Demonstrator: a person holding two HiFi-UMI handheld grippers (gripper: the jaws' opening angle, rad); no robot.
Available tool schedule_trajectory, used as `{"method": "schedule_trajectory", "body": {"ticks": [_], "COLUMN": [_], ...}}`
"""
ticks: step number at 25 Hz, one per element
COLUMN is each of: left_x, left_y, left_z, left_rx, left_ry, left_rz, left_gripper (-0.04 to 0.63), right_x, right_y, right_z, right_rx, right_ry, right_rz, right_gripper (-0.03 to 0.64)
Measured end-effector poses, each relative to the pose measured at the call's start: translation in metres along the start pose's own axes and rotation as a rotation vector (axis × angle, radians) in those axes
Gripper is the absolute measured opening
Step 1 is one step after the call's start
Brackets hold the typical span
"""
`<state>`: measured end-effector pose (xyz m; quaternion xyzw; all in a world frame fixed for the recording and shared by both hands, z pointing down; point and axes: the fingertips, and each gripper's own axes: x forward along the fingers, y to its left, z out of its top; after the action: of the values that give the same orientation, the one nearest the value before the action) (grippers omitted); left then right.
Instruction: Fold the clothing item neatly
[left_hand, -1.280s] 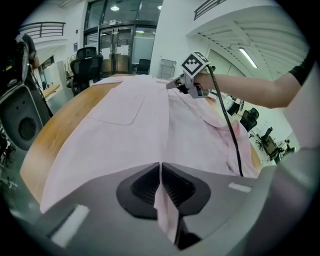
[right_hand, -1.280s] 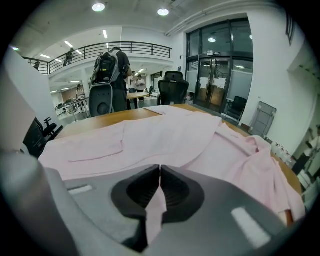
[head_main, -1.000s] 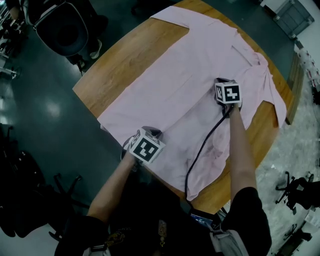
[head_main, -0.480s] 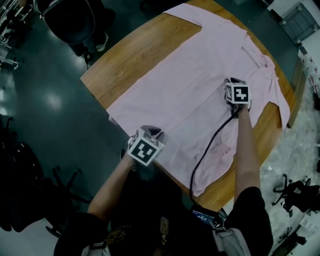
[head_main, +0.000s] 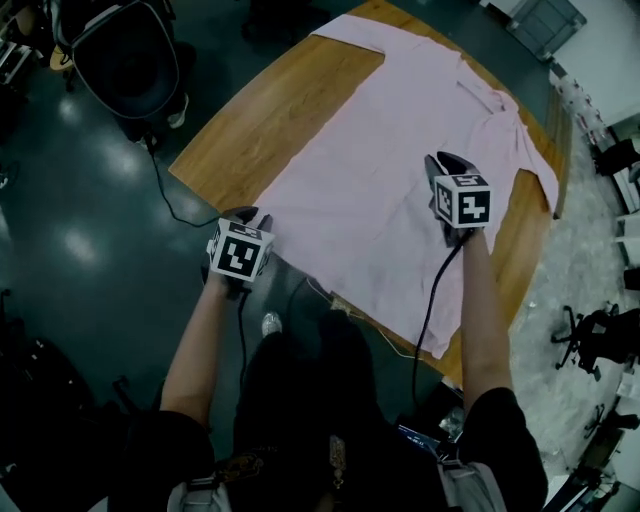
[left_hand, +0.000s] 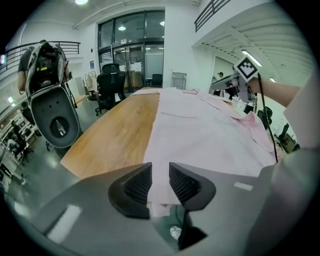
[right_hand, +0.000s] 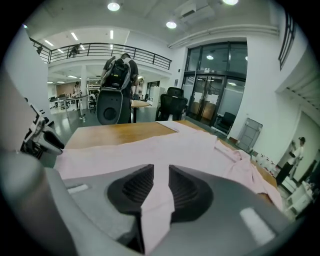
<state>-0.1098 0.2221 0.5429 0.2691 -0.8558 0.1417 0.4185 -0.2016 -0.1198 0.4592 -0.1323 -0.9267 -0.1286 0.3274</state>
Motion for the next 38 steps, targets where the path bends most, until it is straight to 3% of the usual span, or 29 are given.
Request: {"method": "schedule_trajectory", "body": {"ticks": [3,9,14,19,23,29,33,38], "left_x": [0.000,0.010,0.013,0.006,0.000,-0.025,-0.043,-0.051], "left_y": [0.027,0.035,0.026,0.029,0.035,0.024,-0.026,-0.130], "left_z": [-0.015,-0.032,-0.039,-0.049,-0.060,-0.048,-0.016,0.018], "left_rx": [0.012,-0.012,0.013,0.034,0.042,0.074,0.130,0.262], "left_ry": [0.003,0.028,0.059,0.079,0.095,0.050,-0.029,-0.089], "left_rz": [-0.016,-0.147,-0.216,-0.204,-0.190,-0.194,-0.257,-0.399], "left_gripper": [0.144,0.161,0.125,0.112,0.112,0.112,0.110,0.110], "right_x": [-0.022,-0.041,-0.035,-0.030,-0.032,-0.051,-0.085,-0.137], "right_y": [0.054,0.155,0.241,0.291,0.305,0.297,0.265,0.206], "right_z": [-0.001,-0.019,-0.064,-0.112,-0.128,-0.108,-0.108,-0.148], "right_rx": [0.007,0.075,0.138,0.154,0.164,0.207,0.260,0.356], "right_ry": [-0.013,-0.009,0.079,0.188,0.201,0.112,0.054,0.025], "right_rz": [-0.001,0.070,0.178,0.229,0.239,0.214,0.139,-0.002], "right_gripper": [0.083,0.083,0.083,0.083,0.083,0.083,0.083,0.083]}}
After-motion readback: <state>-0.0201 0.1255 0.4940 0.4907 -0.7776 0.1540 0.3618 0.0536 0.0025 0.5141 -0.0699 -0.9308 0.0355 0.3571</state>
